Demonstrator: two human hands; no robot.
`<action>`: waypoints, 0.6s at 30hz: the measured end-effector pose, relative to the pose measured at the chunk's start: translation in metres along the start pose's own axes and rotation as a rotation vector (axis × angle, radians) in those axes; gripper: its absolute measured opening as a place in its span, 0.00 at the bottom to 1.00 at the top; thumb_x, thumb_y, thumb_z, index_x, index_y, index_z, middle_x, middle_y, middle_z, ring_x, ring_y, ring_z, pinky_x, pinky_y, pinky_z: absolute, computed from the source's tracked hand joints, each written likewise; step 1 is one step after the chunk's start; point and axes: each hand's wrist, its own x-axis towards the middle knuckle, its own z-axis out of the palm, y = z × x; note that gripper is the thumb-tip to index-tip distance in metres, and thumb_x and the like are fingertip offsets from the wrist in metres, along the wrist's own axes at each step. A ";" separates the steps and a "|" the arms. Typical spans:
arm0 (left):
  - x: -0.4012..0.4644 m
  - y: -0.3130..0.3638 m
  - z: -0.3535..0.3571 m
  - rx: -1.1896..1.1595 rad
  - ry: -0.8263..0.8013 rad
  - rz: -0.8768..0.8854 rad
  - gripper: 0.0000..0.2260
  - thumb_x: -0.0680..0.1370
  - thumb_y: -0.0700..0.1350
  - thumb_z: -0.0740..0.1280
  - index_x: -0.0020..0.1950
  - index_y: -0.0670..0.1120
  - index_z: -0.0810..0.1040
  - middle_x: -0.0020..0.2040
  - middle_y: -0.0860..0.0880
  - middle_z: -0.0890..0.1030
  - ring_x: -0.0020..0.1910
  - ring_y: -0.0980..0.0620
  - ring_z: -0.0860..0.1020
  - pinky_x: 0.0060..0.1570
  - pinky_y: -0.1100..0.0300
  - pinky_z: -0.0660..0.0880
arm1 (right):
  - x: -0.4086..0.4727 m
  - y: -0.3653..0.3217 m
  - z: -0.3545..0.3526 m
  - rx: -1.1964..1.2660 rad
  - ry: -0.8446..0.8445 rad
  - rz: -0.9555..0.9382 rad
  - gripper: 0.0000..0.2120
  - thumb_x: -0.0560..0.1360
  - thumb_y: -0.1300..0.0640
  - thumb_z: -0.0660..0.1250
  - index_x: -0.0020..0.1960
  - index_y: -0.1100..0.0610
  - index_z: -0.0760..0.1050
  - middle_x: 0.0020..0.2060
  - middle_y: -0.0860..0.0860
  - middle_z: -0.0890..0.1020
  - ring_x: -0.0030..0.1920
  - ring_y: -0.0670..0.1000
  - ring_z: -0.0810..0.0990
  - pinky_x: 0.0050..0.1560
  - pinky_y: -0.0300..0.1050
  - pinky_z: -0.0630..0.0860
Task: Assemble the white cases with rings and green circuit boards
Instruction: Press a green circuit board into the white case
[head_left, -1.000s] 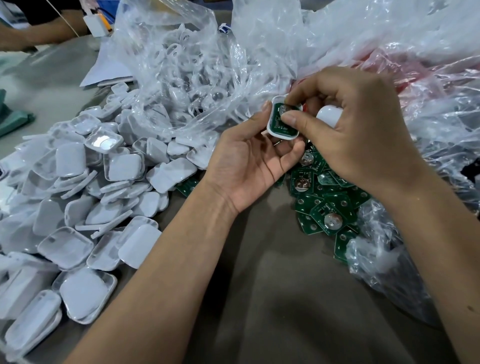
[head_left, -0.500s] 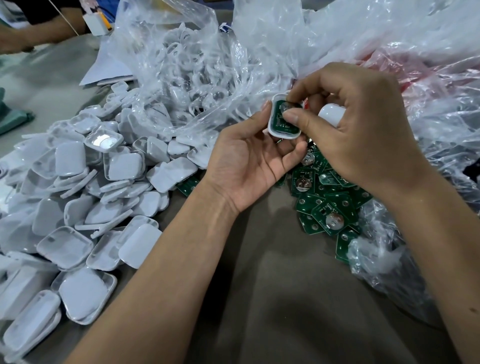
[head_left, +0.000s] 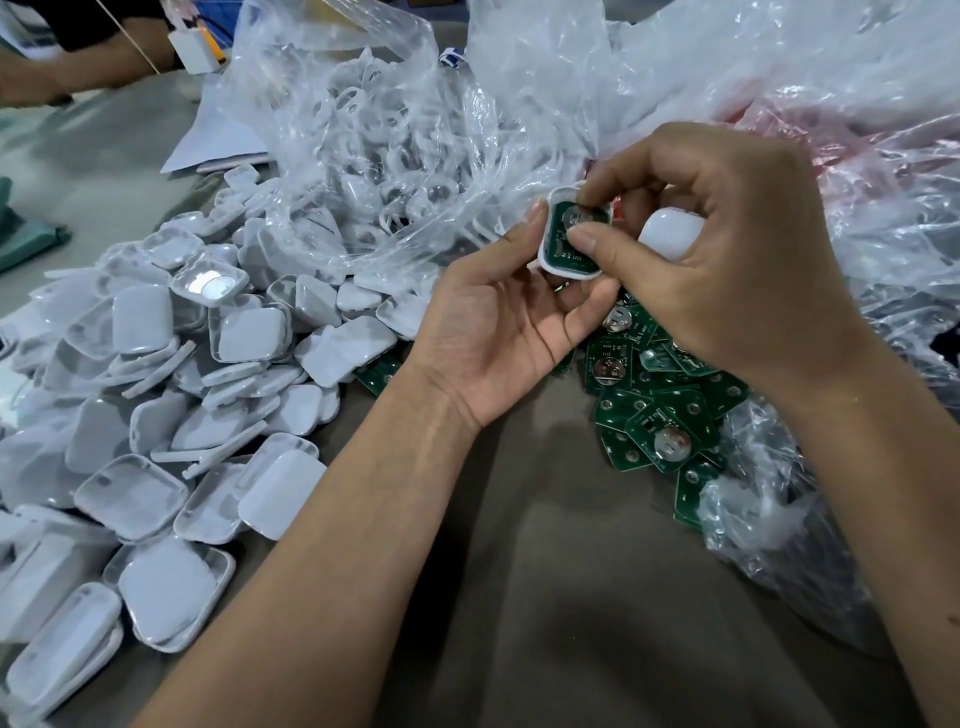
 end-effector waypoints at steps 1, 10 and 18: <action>0.000 0.001 0.000 -0.009 -0.012 0.000 0.06 0.76 0.43 0.68 0.49 0.42 0.81 0.45 0.44 0.85 0.40 0.49 0.84 0.40 0.58 0.83 | 0.000 -0.001 0.000 0.004 0.003 0.002 0.09 0.76 0.53 0.76 0.51 0.58 0.84 0.37 0.46 0.79 0.37 0.36 0.75 0.40 0.29 0.70; -0.001 0.004 -0.002 0.029 -0.051 -0.015 0.09 0.73 0.44 0.71 0.47 0.40 0.85 0.46 0.43 0.85 0.43 0.48 0.85 0.45 0.56 0.84 | 0.000 0.000 -0.003 0.148 -0.015 0.053 0.08 0.74 0.52 0.79 0.50 0.54 0.85 0.36 0.50 0.82 0.33 0.42 0.77 0.34 0.30 0.71; -0.001 0.004 -0.001 0.021 -0.030 -0.068 0.10 0.77 0.46 0.68 0.51 0.40 0.82 0.45 0.45 0.84 0.41 0.49 0.84 0.39 0.58 0.84 | 0.002 0.004 -0.005 0.250 -0.034 0.145 0.10 0.71 0.52 0.82 0.45 0.56 0.84 0.35 0.50 0.84 0.34 0.44 0.80 0.37 0.38 0.77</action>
